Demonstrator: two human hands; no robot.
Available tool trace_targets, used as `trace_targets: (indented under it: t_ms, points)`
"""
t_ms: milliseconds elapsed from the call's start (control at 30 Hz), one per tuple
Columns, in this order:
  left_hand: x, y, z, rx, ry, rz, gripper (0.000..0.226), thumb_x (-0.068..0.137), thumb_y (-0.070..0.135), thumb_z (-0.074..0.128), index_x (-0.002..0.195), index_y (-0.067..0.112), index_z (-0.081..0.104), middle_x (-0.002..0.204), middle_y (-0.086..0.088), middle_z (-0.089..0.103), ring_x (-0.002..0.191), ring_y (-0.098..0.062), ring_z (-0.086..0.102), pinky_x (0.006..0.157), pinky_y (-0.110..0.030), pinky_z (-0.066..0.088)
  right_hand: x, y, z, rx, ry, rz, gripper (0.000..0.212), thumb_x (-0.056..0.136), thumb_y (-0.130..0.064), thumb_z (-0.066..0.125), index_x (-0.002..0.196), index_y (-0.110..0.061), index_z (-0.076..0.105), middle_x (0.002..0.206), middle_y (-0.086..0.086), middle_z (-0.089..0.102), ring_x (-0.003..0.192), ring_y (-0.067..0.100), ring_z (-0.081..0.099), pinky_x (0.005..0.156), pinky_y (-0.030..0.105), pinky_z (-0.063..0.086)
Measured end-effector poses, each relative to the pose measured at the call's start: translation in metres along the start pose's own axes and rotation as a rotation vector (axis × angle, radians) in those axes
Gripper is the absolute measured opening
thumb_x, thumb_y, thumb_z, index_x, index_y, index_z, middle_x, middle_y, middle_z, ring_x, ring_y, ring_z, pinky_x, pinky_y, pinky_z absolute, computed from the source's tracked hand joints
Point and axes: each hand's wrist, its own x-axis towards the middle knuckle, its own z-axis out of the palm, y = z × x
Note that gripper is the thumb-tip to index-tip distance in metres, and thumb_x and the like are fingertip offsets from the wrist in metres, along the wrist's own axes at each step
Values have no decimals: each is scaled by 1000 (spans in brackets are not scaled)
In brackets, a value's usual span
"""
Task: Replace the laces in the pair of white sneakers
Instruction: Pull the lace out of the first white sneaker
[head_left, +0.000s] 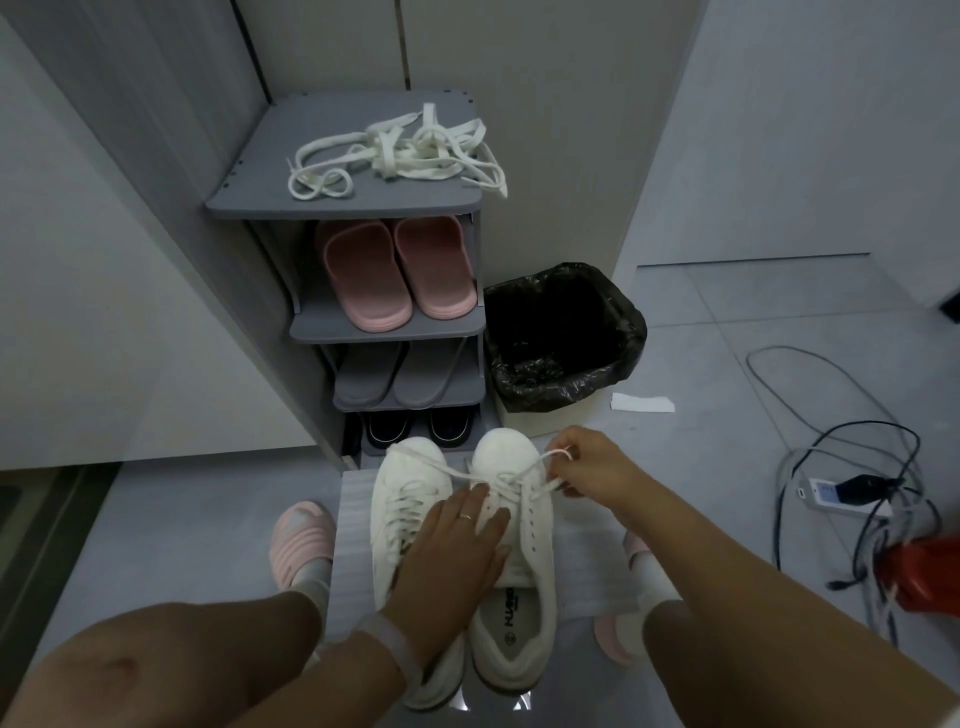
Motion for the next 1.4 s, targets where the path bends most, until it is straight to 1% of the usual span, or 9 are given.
trace_targets:
  t_ms: [167,267,400,500,633,700,800,933,1400]
  points:
    - [6,-5,-7,-154,22,98,47,70,35,74,110,10,68,117,-5,66,101,-18,64,81,-22,51,-16,7,-5,-179,-233,2,6,88,-8,57,89,-14,58,84,0,56,77,11,55,63,19,50]
    - [9,-22,-3,-182,-202,197,63,91,50,43,144,18,31,151,3,29,141,-17,20,114,-29,13,-21,14,-6,-104,-281,29,9,88,-6,59,87,-13,63,81,2,58,72,9,55,63,16,51]
    - [14,-44,-9,-214,-405,271,71,90,44,50,148,25,13,157,7,9,144,-7,0,108,-20,-15,-20,17,-8,-109,-387,41,16,87,-2,59,100,-7,66,82,1,59,73,7,57,65,14,52]
    - [14,-45,-10,-232,-390,275,71,89,44,53,147,24,17,156,5,14,144,-7,5,109,-16,-13,-16,17,-9,-224,-393,34,12,85,-2,60,94,-6,68,73,-2,59,67,7,56,64,17,52]
    - [8,-42,-10,-223,-234,292,69,80,39,66,138,11,42,143,-9,43,135,-26,37,112,-33,26,-1,22,-32,-401,126,19,18,89,-2,52,94,-4,69,88,6,66,79,18,60,79,28,47]
    - [6,-40,-10,-200,-225,249,71,84,41,61,142,14,33,149,-6,34,140,-20,28,114,-24,12,3,26,-45,-482,316,12,22,90,0,46,94,-2,68,105,11,66,96,25,60,86,30,45]
    - [3,-38,1,-154,-342,195,70,93,44,44,148,22,6,157,3,6,145,-10,1,101,-19,-27,-1,26,-38,-382,193,-7,20,92,-13,51,94,-1,66,102,15,67,88,24,60,88,36,50]
    - [3,-33,1,-135,-344,200,69,95,39,43,148,18,5,157,0,7,145,-12,1,101,-31,-30,-13,22,8,-148,-174,71,34,87,-36,62,95,-3,64,84,5,62,79,18,61,74,31,55]
    - [-2,-39,-1,-325,-284,193,64,96,39,42,148,24,8,157,7,6,143,-3,5,105,-7,1,4,27,4,107,366,78,11,87,-7,55,77,-10,57,83,11,55,79,25,52,86,48,50]
